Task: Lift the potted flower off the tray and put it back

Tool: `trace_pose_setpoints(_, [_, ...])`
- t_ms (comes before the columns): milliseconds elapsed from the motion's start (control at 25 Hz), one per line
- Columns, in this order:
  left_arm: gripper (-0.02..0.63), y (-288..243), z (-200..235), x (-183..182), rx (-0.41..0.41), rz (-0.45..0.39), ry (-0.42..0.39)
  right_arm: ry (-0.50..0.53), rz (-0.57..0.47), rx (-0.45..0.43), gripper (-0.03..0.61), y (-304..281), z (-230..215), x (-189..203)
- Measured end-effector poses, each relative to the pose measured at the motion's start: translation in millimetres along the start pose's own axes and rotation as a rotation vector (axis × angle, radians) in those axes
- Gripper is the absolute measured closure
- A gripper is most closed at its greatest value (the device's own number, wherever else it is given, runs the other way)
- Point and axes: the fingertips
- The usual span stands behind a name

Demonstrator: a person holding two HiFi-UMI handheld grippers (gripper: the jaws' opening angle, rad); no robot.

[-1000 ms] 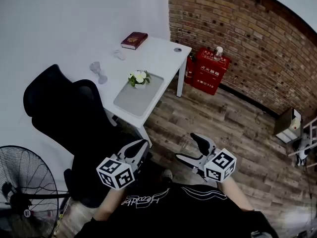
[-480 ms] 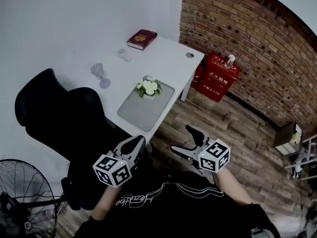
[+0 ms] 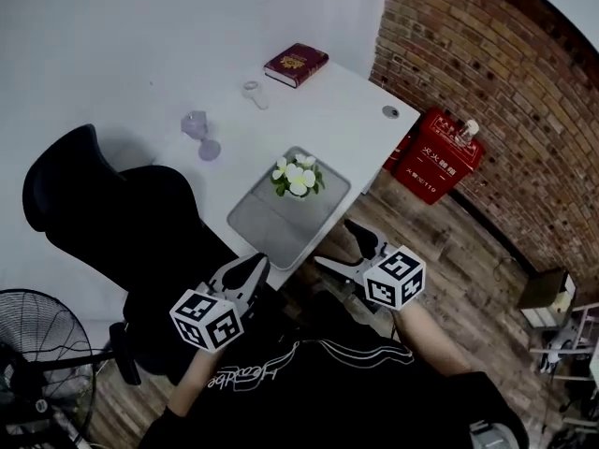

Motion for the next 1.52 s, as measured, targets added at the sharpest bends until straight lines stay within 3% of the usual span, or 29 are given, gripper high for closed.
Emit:
trace_pose_setpoints(200, [0.568,-9,39,-11,-0.095,-0.053,0.055,0.033,0.051,-0.047,0.141,-54,-31,-9])
trace_pose_setpoints(600, [0.568,-13,94,-24,-0.24,-0.122,0.131,0.245,0.164,-0.089,0.117,-141,-66,2])
trace_pose_setpoints(1160, [0.568,5,122,-34,-0.413,-0.24,0.155,0.381,0.261,-0.235,0.118,-193,-56,26])
trace_pose_setpoints(1520, [0.568,13,127,-25,-0.481,-0.283,0.153,0.445,0.276,-0.245,0.224,-204,-56,40])
Point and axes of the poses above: the fingertips, and each gripper's own axes: y backward along the fingers, z to its left, x out of its underside, and after that the axes turned 15 degrees about x, right-handed
